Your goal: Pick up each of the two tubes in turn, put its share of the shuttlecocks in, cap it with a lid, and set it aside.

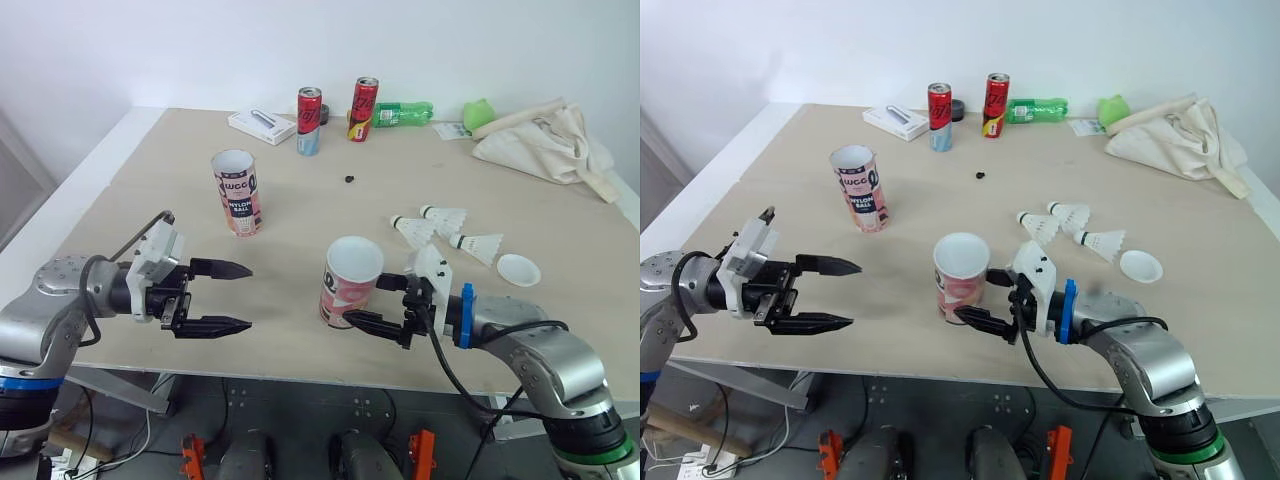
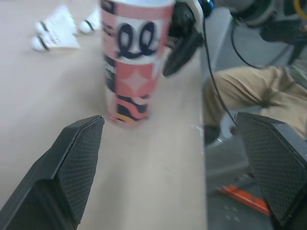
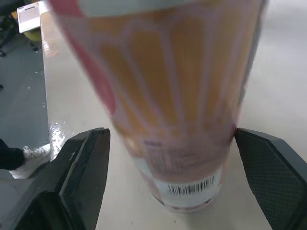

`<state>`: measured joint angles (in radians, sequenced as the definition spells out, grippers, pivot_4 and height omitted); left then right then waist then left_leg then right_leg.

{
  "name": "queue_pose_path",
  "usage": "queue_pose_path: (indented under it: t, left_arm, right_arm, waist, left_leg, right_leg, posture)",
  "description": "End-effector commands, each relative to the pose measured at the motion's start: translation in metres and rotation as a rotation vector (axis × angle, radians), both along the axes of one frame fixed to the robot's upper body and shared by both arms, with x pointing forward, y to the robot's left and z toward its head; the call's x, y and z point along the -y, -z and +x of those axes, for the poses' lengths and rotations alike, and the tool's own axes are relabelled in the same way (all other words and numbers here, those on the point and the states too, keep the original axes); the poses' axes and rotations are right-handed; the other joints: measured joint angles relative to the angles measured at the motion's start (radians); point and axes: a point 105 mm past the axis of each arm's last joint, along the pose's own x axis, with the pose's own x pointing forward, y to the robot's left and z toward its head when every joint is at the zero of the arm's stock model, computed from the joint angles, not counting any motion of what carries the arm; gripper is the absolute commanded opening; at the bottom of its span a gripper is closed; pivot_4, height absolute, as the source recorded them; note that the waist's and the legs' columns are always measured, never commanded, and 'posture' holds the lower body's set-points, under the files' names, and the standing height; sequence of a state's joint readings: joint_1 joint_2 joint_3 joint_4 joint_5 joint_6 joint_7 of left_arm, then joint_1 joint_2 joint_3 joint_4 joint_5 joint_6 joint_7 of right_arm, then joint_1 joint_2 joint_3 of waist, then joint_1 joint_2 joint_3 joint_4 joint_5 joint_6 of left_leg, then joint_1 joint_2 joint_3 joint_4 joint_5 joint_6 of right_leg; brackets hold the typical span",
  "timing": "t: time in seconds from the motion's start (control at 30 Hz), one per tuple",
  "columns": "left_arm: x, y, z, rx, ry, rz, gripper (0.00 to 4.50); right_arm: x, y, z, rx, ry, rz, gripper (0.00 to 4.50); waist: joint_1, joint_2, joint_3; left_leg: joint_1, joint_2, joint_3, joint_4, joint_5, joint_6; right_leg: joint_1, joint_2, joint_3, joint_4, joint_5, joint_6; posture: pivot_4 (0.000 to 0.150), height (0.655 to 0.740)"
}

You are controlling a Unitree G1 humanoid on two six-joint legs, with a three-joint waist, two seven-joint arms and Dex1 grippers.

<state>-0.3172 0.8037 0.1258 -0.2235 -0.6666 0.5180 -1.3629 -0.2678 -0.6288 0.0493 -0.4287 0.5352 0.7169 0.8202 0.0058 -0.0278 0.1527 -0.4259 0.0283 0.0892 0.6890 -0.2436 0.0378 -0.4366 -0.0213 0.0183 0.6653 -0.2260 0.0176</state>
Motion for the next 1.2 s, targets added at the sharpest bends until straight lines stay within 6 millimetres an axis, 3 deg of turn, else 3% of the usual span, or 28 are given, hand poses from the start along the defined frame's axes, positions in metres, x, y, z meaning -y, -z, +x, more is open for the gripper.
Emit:
queue_pose_path:
  t: [0.03,0.57,0.77,0.87,1.03,1.13,1.2]
  left_arm:
    - [-0.002,-0.005,0.001,0.052,-0.027,-0.019,4.5]
    - [0.005,0.005,0.009,0.054,-0.026,-0.027,4.5]
    - [0.006,0.004,0.013,0.067,-0.032,-0.03,4.5]
    - [0.009,0.002,0.021,0.08,-0.068,-0.056,4.5]
    - [0.037,0.004,0.031,0.123,-0.086,-0.09,4.5]
    - [0.05,0.004,0.034,0.134,-0.088,-0.097,4.5]
    - [0.058,0.004,0.037,0.152,-0.087,-0.097,4.5]
  right_arm:
    - [-0.007,-0.01,0.004,0.053,-0.017,0.024,4.41]
    - [-0.019,-0.004,0.011,0.045,-0.033,0.066,4.41]
    - [-0.015,-0.009,0.012,0.057,-0.024,0.08,2.94]
    - [-0.008,-0.019,0.009,0.066,-0.023,0.107,2.72]
    - [0.026,-0.059,0.001,0.151,0.06,0.204,2.72]
    - [0.052,-0.075,0.004,0.208,0.193,0.199,2.72]
    - [0.081,-0.087,0.014,0.263,0.373,0.191,2.72]
  waist:
    - [0.0,0.0,0.0]
    - [0.0,0.0,0.0]
    - [0.0,0.0,0.0]
    - [0.001,0.0,0.0]
    - [0.005,0.0,0.0]
    - [0.003,-0.001,0.0]
    - [0.003,-0.001,0.0]
  left_leg:
    - [0.0,0.0,0.0,-0.001,0.0,0.0]
    - [0.0,0.0,0.0,-0.001,0.0,0.0]
    - [0.0,0.0,0.0,-0.001,0.0,0.0]
    - [0.0,0.0,0.0,-0.001,0.0,0.0]
    - [0.0,-0.001,0.001,-0.001,0.0,0.0]
    - [-0.002,-0.003,0.001,-0.001,0.0,0.0]
    - [-0.002,-0.003,0.001,-0.001,0.0,0.0]
  right_leg:
    - [0.0,0.0,0.0,0.0,0.001,0.001]
    - [0.0,0.0,0.0,0.0,0.001,0.001]
    - [0.0,0.0,0.0,0.0,0.001,0.001]
    - [0.0,0.0,0.0,0.0,0.001,0.001]
    - [0.0,0.0,0.0,-0.001,0.002,0.003]
    - [0.0,-0.001,0.001,-0.001,0.004,0.001]
    - [0.0,-0.001,0.001,-0.001,0.004,0.001]
  posture:
    - [0.15,0.74]
    - [0.15,0.74]
    - [0.15,0.74]
    - [0.15,0.74]
    - [0.15,0.74]
    - [0.15,0.74]
    - [0.15,0.74]
